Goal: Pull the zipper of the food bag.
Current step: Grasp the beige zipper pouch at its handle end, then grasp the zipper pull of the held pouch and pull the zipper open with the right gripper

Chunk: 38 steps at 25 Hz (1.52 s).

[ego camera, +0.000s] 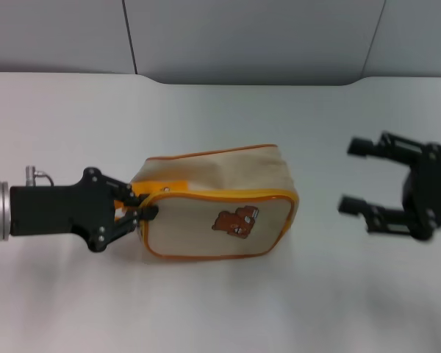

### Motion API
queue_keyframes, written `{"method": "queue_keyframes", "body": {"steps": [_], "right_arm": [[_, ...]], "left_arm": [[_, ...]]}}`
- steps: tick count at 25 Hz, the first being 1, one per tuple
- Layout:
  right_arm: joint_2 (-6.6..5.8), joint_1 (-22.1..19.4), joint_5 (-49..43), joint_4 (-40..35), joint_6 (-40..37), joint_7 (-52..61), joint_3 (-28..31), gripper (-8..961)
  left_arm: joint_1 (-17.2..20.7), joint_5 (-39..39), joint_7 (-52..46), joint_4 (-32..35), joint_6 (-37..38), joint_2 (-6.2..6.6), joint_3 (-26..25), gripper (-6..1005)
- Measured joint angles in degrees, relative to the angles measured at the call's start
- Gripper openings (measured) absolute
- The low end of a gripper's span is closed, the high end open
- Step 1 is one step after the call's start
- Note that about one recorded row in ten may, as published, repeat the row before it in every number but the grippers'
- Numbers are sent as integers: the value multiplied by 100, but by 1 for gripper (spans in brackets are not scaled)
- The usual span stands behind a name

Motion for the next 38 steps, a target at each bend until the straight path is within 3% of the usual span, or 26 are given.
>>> {"method": "queue_keyframes", "body": {"steps": [9, 12, 15, 20, 38], "right_arm": [[218, 807, 114, 51, 1098, -1356, -225, 728], [223, 932, 128, 129, 1300, -1605, -391, 727], [221, 1060, 131, 178, 1579, -1923, -705, 726], [223, 1251, 133, 163, 2177, -2173, -1441, 578], [264, 1608, 221, 404, 2735, -2969, -2107, 537]], "left_arm": [[-215, 7, 337, 560, 114, -270, 43, 103], [-265, -2, 376, 701, 134, -333, 45, 101], [-324, -2, 378, 720, 139, -342, 45, 102], [-365, -9, 407, 723, 137, -354, 45, 99], [-463, -18, 441, 785, 156, -381, 0, 90]]}}
